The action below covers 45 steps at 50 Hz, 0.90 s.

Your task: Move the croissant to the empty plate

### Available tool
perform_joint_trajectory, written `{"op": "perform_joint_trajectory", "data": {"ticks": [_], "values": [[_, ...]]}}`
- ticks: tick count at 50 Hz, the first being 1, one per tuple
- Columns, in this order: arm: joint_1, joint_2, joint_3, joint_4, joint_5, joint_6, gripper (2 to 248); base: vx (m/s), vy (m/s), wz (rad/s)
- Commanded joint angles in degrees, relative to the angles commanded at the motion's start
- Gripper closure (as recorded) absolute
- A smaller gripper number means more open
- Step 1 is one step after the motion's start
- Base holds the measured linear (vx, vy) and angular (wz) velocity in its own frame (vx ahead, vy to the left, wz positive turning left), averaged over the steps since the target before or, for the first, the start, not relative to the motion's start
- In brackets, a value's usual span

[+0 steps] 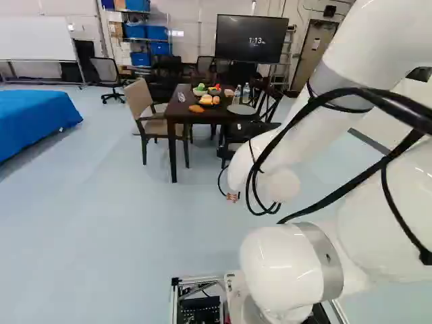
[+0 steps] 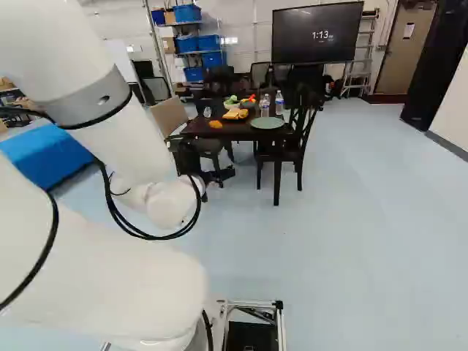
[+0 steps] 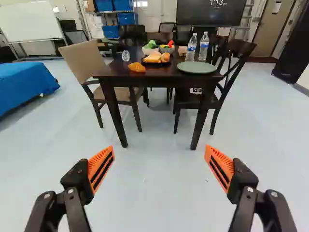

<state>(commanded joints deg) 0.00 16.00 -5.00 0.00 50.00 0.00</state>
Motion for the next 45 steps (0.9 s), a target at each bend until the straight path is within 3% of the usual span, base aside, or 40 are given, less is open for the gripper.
{"op": "perform_joint_trajectory", "data": {"ticks": [25, 45], "values": [[0.0, 0.0, 0.0, 0.0, 0.0, 0.0, 3, 0.164, 0.002, -0.008], [0.0, 0.0, 0.0, 0.0, 0.0, 0.0, 3, 0.176, 0.043, 0.185]]}}
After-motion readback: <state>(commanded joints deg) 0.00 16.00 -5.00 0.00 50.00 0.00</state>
